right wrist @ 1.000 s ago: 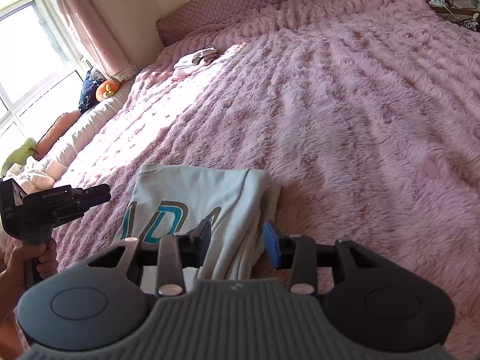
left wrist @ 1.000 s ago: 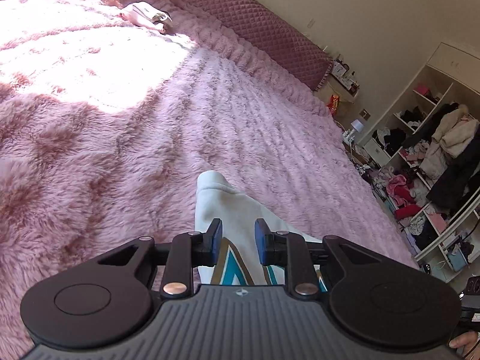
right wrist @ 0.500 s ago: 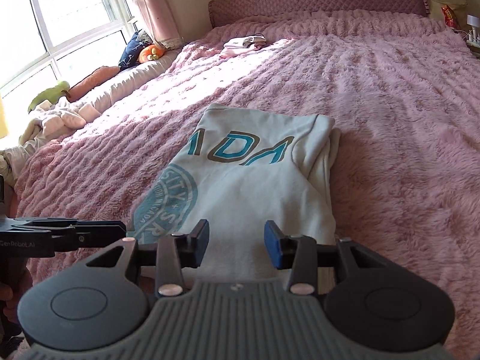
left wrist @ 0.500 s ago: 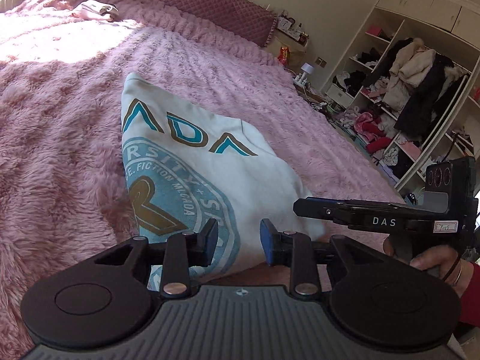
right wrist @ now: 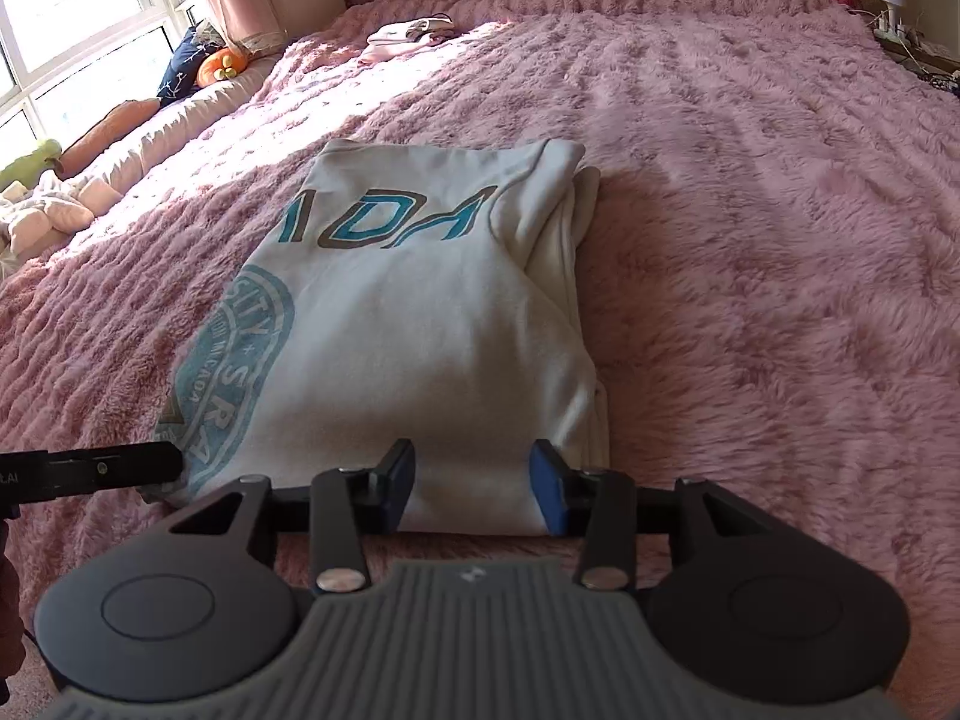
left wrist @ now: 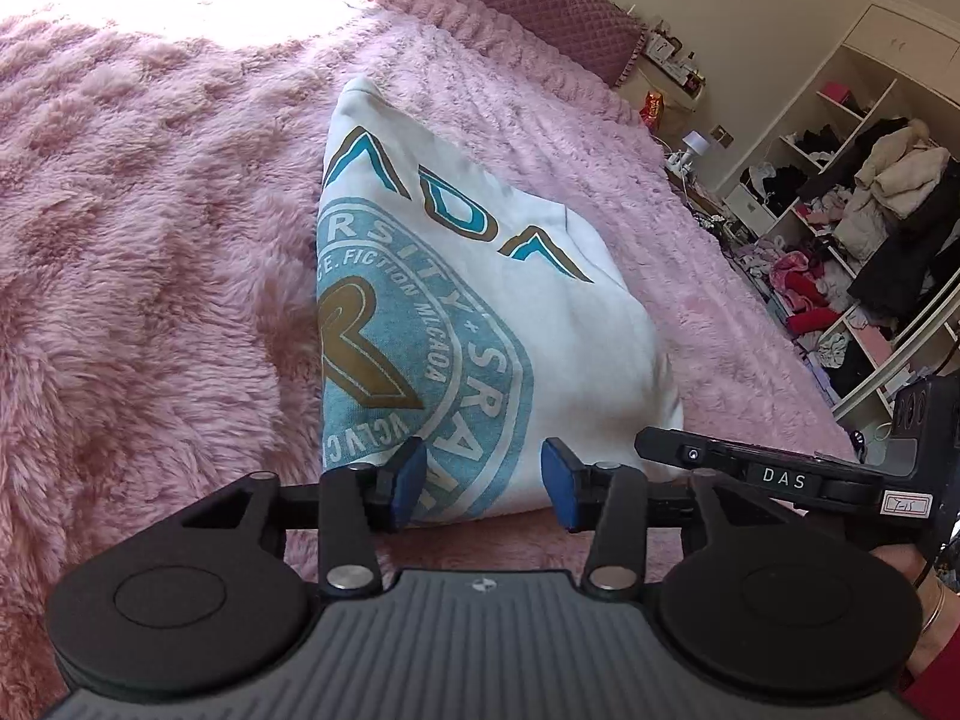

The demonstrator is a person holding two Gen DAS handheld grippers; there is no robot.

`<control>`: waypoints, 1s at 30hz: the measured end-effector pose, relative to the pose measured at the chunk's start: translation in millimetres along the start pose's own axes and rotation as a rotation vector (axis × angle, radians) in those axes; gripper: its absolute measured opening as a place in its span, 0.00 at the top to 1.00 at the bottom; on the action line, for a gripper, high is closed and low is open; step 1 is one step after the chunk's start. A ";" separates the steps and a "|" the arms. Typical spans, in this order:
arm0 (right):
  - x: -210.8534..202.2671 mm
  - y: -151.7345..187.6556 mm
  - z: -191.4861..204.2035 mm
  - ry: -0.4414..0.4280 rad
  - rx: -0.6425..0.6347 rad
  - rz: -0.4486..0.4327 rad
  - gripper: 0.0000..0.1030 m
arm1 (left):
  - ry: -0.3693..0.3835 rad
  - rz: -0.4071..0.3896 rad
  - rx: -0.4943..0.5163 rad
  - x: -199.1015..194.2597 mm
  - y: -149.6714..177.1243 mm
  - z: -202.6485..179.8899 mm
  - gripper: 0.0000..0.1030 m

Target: Fold small clothes

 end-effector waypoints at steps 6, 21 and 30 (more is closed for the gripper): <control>-39.3 -6.1 28.4 0.147 -0.094 -0.045 0.33 | -0.188 -0.072 0.069 -41.0 -2.6 -44.0 0.14; -133.7 17.5 74.6 0.200 -0.057 -0.059 0.21 | -0.431 -0.035 0.086 -85.1 19.3 -90.0 0.12; -159.0 25.2 79.5 0.243 -0.047 -0.075 0.21 | -0.467 -0.023 0.076 -95.7 33.0 -100.7 0.10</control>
Point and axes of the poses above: each gripper's, at about its wrist camera, not at the fingertips, and x roughly the way its jaws point, z to its left, y to its underside, the point moved 4 cm from there along x, roughly the way its jaws point, and after that the axes turned 4 degrees about -z, right-handed, at the moved point
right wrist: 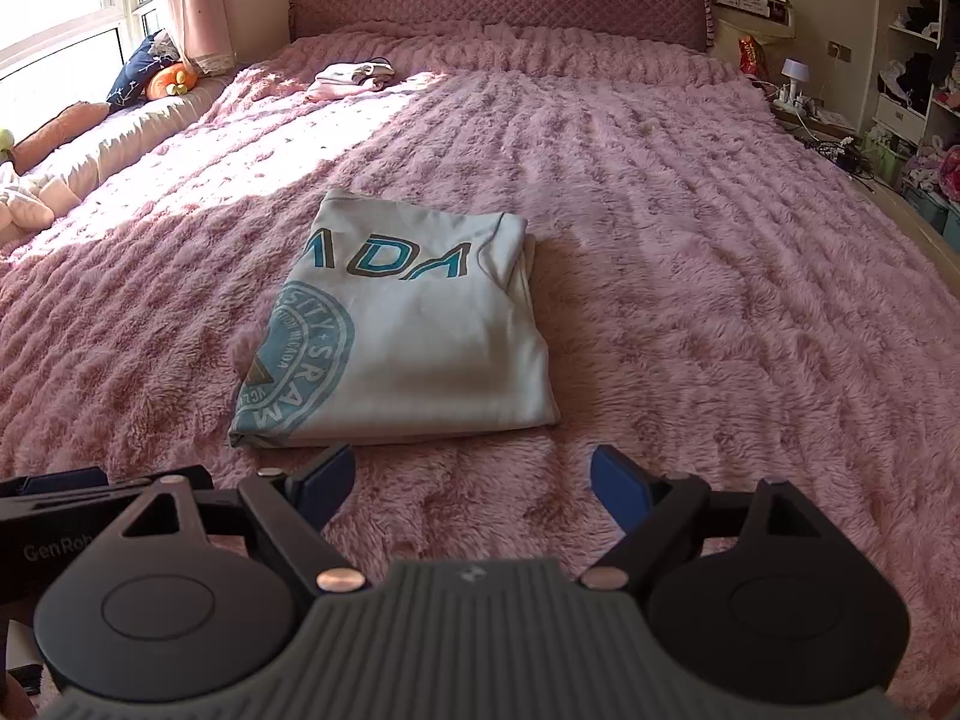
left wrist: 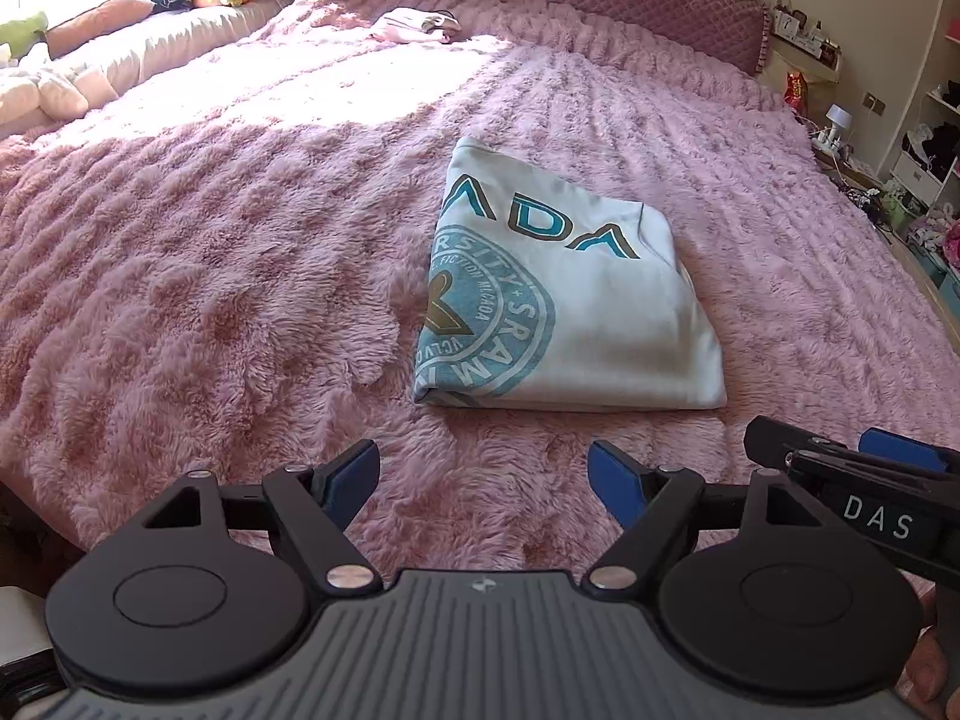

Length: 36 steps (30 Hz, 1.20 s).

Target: Fold small clothes

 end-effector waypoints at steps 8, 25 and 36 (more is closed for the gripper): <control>-6.3 5.1 -1.3 0.042 -0.014 -0.004 0.21 | -0.044 0.020 0.044 -1.9 6.0 -8.6 0.11; -0.9 10.0 -0.9 0.042 -0.001 0.026 0.21 | -0.082 0.057 0.050 3.8 10.0 -9.3 0.12; 2.0 10.6 -1.9 0.039 0.004 0.034 0.21 | -0.086 0.064 0.048 5.7 9.9 -9.0 0.12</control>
Point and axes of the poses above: each gripper's, at about its wrist camera, not at the fingertips, and x roughly the way its jaws point, z to its left, y to its underside, the point moved 4 cm from there along x, roughly the way its jaws point, and after that the axes turned 4 degrees about -z, right-handed, at the moved point
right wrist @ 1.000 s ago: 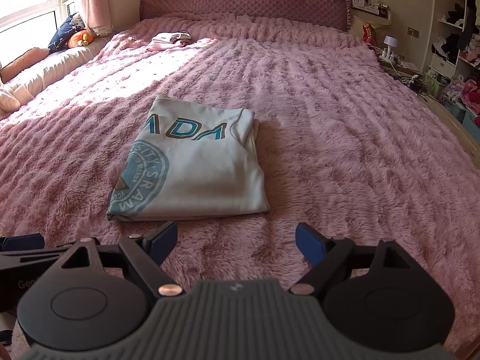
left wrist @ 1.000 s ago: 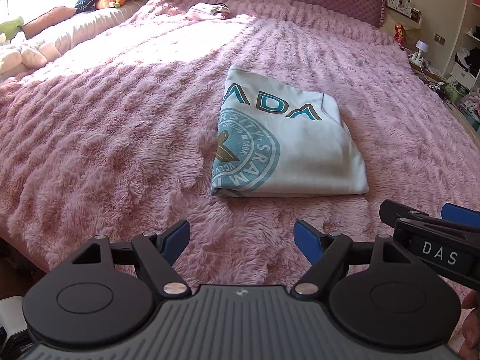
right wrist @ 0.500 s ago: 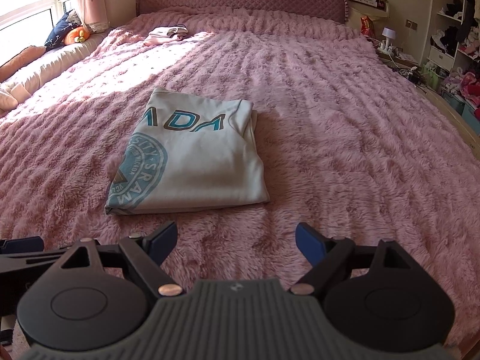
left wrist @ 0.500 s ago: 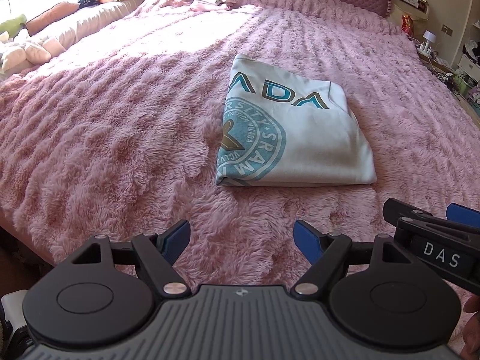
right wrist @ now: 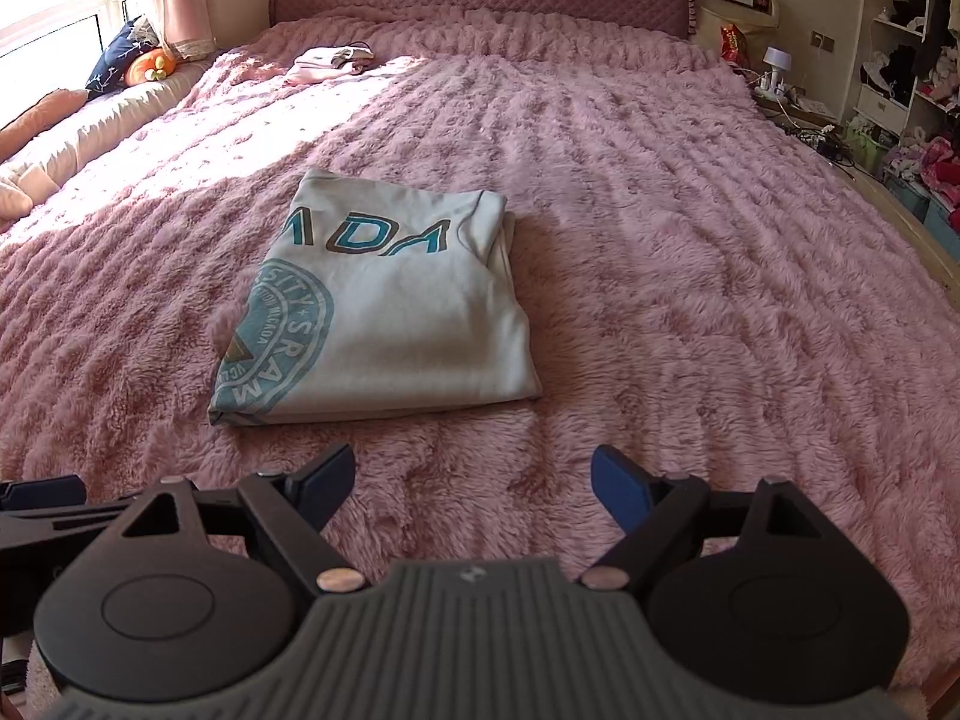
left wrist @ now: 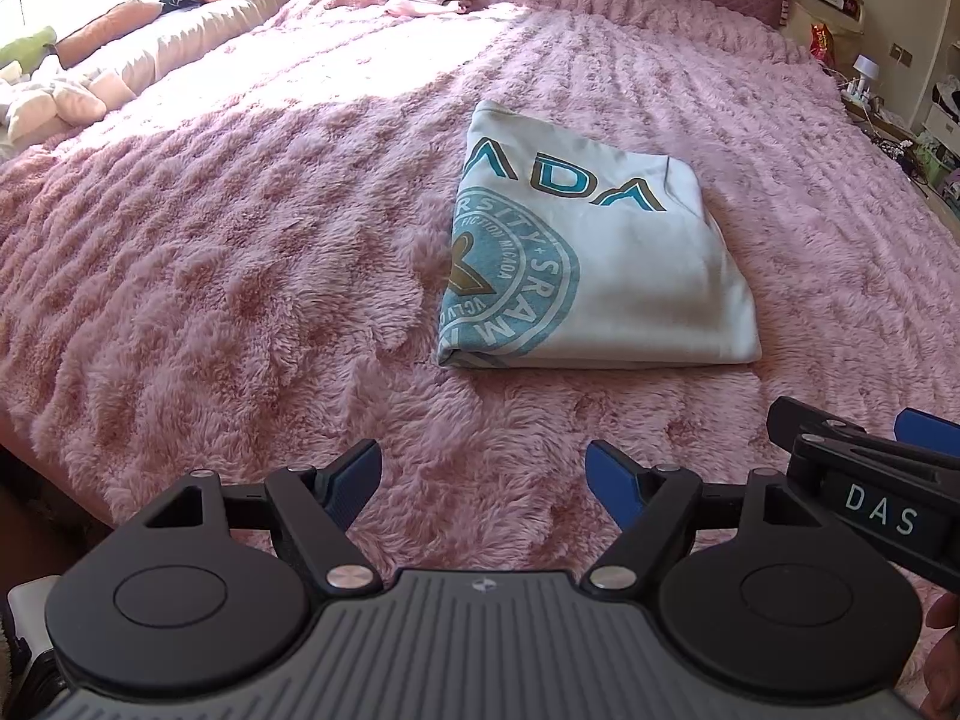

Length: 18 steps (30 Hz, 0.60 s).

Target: Fold small clothes

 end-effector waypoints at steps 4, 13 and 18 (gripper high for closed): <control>1.2 1.0 0.3 0.002 0.002 0.003 0.21 | -0.003 0.002 0.003 0.9 -0.1 0.1 0.12; 3.9 1.9 0.2 0.000 0.014 0.013 0.21 | -0.019 -0.005 0.016 1.7 -0.3 0.3 0.12; 4.4 2.5 -0.3 0.005 0.011 0.016 0.21 | -0.028 -0.006 0.031 1.5 0.1 -1.1 0.12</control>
Point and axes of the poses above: each gripper's, at about its wrist camera, not at the fingertips, and x roughly the way its jaws point, z to its left, y to its underside, the point moved 4 cm from there along x, roughly the way its jaws point, and after that the axes turned 4 degrees about -z, right-handed, at the moved point
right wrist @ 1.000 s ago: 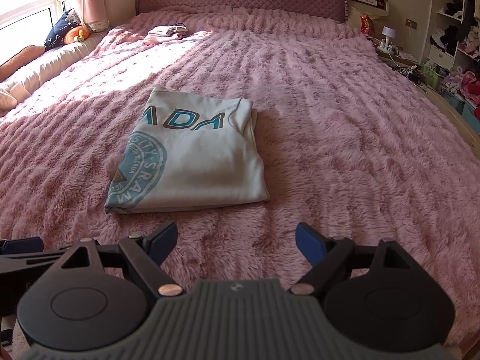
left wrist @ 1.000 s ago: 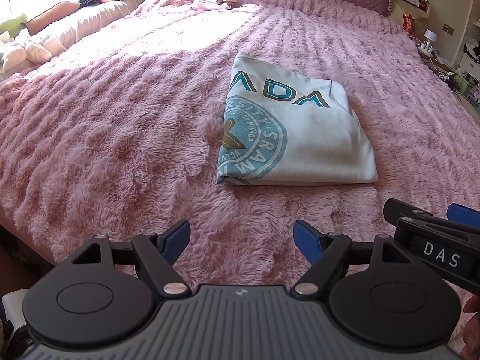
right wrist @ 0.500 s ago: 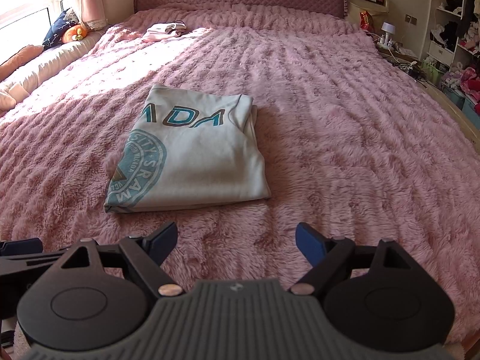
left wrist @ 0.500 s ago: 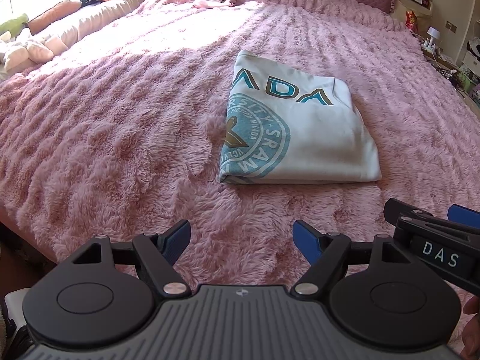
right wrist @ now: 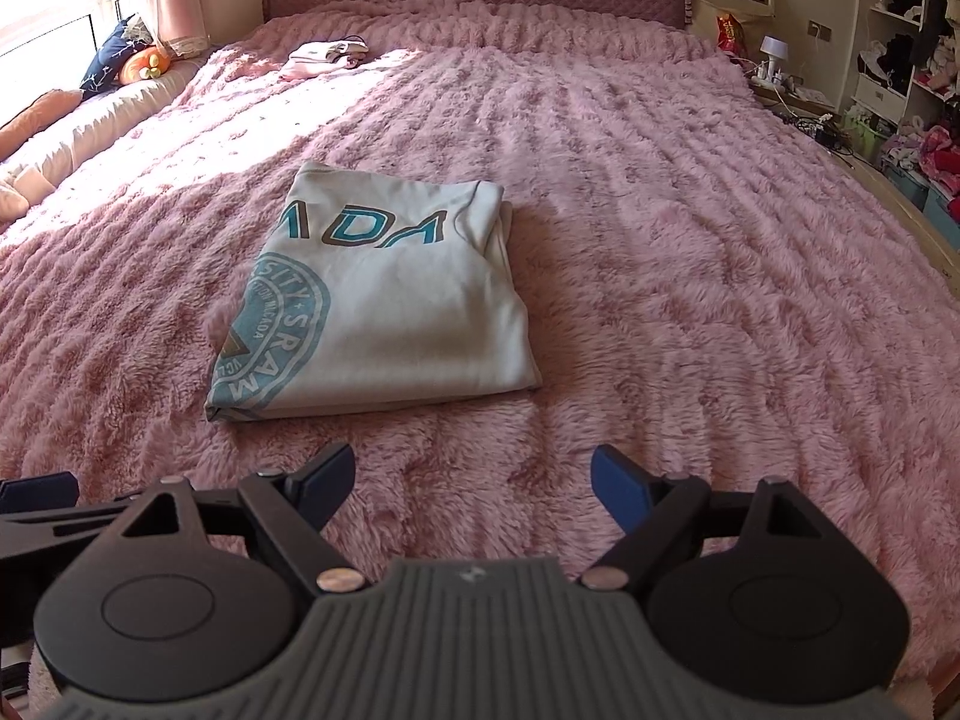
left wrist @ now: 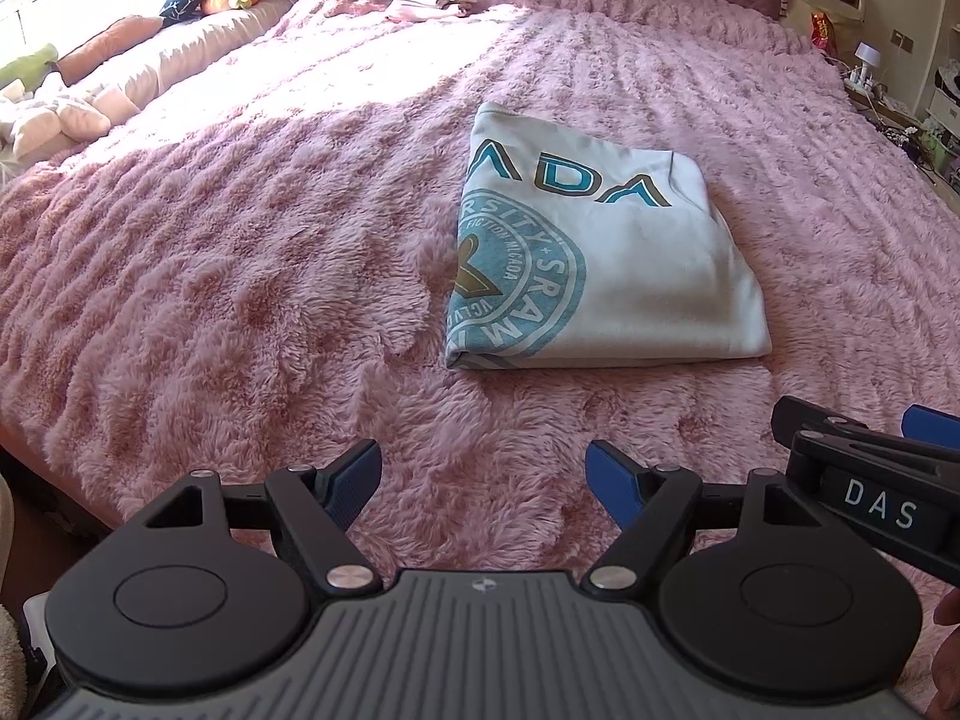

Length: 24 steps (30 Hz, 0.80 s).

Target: Fold small clothes

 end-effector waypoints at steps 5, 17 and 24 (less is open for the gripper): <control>0.8 1.1 0.2 0.002 0.003 0.005 0.21 | -0.003 0.001 0.004 0.1 0.3 -0.6 0.12; 1.0 2.0 0.5 0.003 0.006 0.014 0.21 | -0.009 0.013 0.007 0.3 0.9 -0.2 0.12; 1.4 2.8 0.3 0.001 0.008 0.020 0.21 | -0.012 0.014 0.010 0.8 0.3 0.6 0.12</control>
Point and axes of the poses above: each gripper's, at about its wrist camera, not at the fingertips, and x roughly the way its jaws point, z to its left, y to its underside, the point moved 4 cm from there along x, roughly the way its jaws point, and after that the axes turned 4 degrees about -z, right-handed, at the moved point
